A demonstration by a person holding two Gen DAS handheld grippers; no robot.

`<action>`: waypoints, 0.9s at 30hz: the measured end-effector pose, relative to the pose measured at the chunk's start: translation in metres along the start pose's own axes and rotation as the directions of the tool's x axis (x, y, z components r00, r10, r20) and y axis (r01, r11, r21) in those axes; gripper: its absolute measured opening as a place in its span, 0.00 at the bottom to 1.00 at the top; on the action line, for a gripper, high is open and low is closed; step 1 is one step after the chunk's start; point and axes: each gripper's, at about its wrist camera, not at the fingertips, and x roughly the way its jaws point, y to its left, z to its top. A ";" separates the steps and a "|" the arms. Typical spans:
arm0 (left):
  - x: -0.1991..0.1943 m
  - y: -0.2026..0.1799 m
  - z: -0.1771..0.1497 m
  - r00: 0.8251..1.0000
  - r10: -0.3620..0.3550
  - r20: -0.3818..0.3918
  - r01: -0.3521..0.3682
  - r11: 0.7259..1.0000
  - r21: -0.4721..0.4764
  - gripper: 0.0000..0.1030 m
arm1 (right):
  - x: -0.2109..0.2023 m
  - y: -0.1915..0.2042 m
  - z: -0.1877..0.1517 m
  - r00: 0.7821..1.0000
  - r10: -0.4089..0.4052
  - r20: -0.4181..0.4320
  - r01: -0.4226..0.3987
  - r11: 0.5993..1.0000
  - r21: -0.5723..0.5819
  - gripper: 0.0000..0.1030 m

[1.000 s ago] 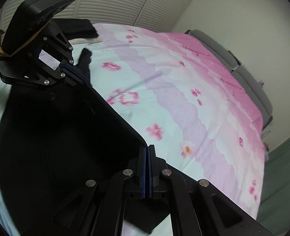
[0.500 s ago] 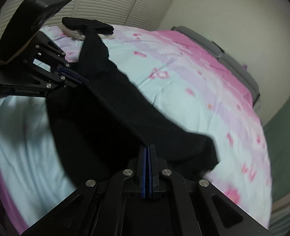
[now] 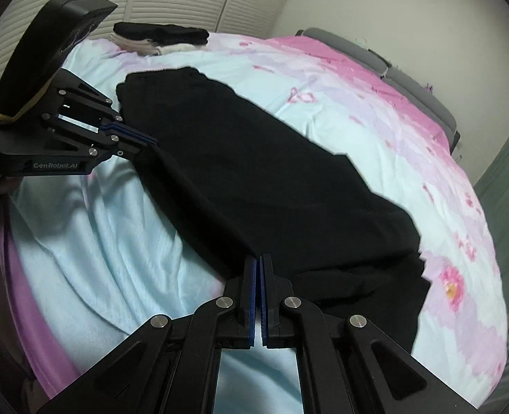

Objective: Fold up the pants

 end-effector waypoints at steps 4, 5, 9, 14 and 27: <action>0.005 0.000 0.001 1.000 -0.007 -0.015 0.007 1.000 -0.013 0.05 | 0.008 0.002 -0.007 1.000 -0.020 -0.003 0.020 0.999 0.030 0.02; 0.006 -0.001 0.001 1.000 -0.006 -0.020 0.006 1.000 -0.014 0.06 | 0.009 0.002 -0.008 1.000 -0.024 -0.005 0.025 0.999 0.038 0.02; 0.006 -0.003 -0.001 1.000 -0.002 -0.024 0.001 1.000 -0.016 0.06 | 0.010 0.002 -0.010 0.999 -0.031 -0.011 0.032 0.999 0.044 0.02; 0.003 -0.002 -0.004 1.000 -0.003 -0.014 0.002 0.999 -0.039 0.06 | 0.008 0.000 -0.010 1.000 -0.022 -0.006 0.022 0.998 0.054 0.02; -0.036 -0.006 0.005 0.994 0.072 0.080 -0.064 0.993 -0.103 0.61 | -0.021 -0.018 -0.011 0.996 -0.079 0.045 0.069 0.977 0.201 0.58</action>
